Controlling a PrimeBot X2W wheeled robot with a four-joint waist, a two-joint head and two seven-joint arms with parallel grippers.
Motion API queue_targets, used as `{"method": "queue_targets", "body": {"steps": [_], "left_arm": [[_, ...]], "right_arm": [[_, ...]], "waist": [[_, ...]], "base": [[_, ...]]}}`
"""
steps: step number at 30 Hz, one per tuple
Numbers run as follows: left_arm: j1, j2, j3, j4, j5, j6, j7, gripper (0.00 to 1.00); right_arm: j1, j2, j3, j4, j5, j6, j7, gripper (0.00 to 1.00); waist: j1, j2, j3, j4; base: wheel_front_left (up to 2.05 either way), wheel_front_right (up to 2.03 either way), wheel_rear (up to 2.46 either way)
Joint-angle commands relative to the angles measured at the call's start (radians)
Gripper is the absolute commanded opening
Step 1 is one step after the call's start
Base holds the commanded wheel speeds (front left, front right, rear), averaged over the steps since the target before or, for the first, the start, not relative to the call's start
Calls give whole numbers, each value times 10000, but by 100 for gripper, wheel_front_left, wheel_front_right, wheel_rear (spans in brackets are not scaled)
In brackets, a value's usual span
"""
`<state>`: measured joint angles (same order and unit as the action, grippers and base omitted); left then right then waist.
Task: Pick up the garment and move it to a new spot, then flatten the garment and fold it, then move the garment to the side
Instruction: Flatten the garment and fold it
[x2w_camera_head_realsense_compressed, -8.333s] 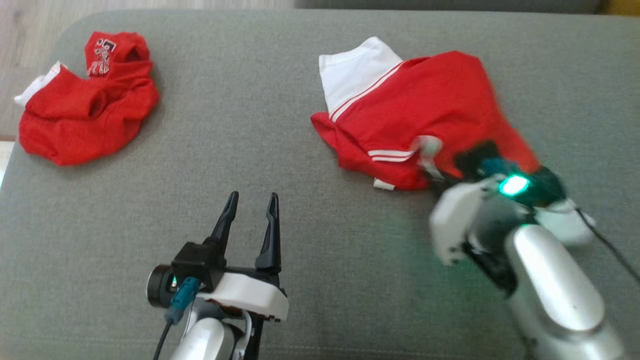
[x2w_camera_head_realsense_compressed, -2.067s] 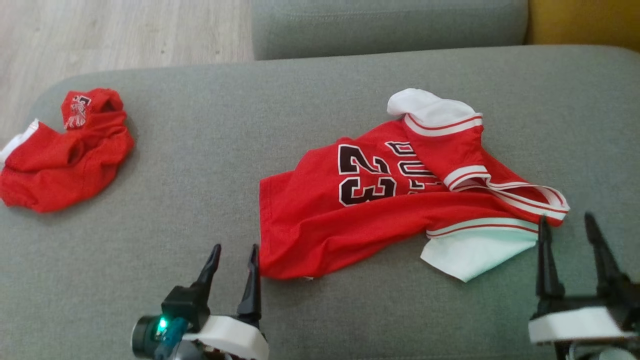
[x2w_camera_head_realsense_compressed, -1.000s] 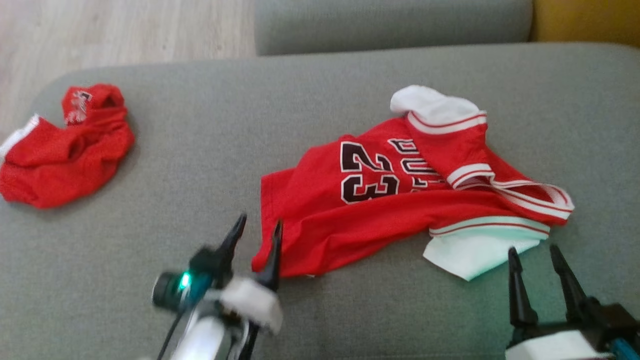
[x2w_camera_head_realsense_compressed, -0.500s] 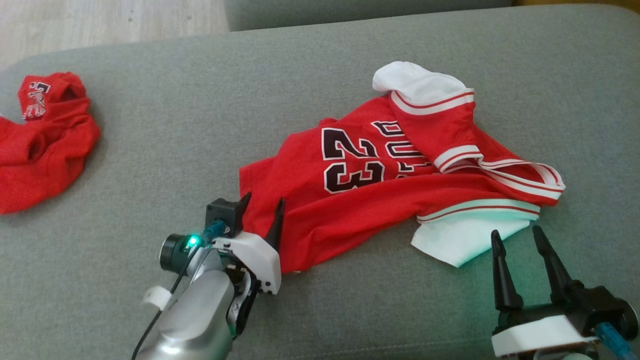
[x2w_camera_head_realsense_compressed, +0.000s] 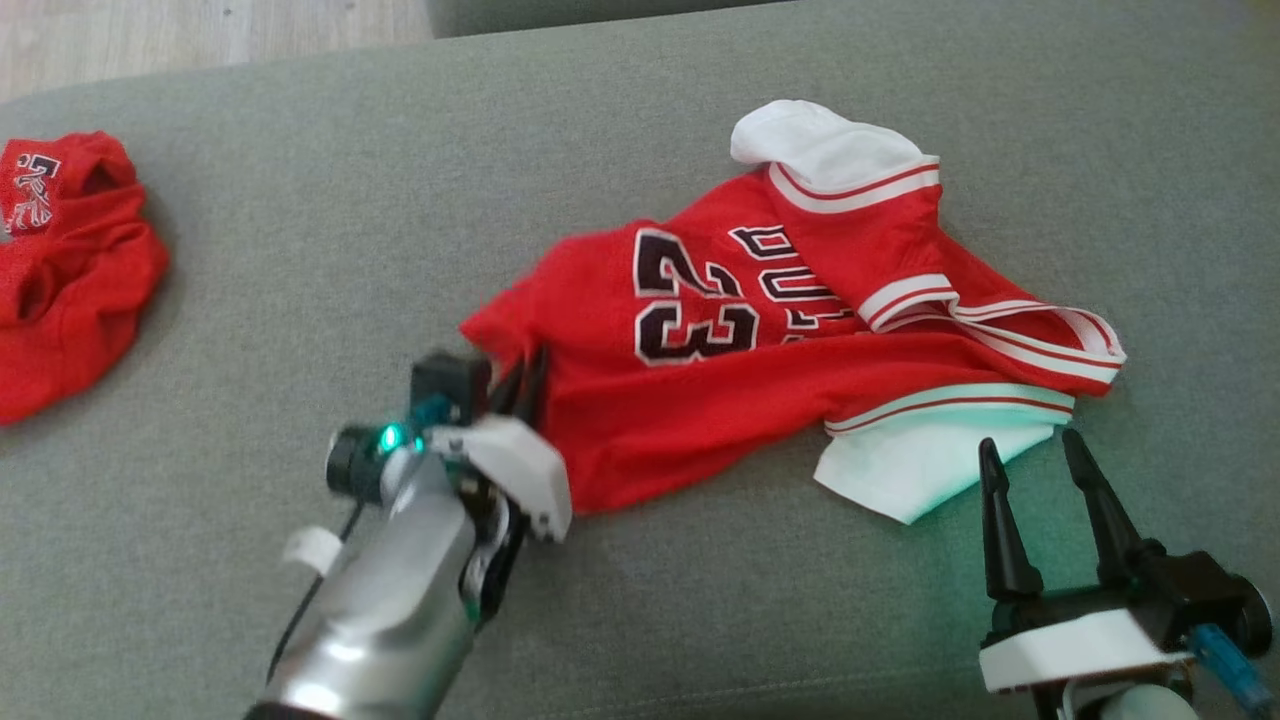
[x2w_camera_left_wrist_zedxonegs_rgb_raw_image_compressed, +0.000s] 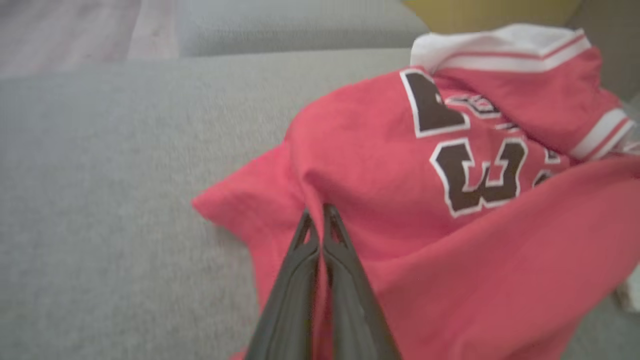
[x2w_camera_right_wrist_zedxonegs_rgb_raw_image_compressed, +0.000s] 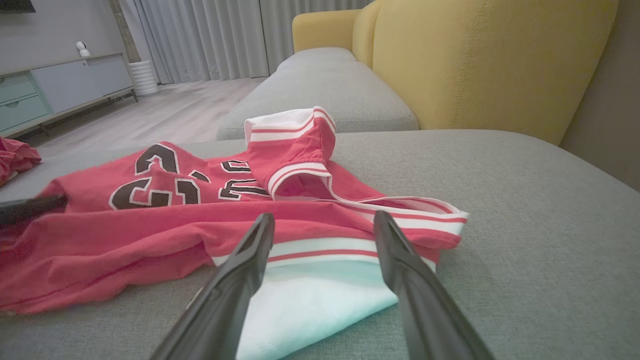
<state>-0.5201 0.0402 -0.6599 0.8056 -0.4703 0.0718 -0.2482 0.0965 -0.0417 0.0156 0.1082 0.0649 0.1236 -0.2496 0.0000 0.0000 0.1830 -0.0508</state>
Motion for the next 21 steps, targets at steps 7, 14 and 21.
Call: {"method": "queue_targets", "body": {"steps": [7,14,21], "left_arm": [[-1422,210,1183,-827,175,530,-134,0],[-2597,573,1846,689,25,872,-121,0],[-3186,728,2256,242,681,925,-132,0]], "right_arm": [[-377,-85,249,-294,142,71,-122,100],[-582,-85,476,-214,147,71,-122,100],[-777,-85,549,-122,166,71,-122,100]], "waist": [[0,0,224,-180],[0,0,562,-658],[0,0,908,-984]], "base": [[0,0,0],[0,0,0],[0,0,0]]}}
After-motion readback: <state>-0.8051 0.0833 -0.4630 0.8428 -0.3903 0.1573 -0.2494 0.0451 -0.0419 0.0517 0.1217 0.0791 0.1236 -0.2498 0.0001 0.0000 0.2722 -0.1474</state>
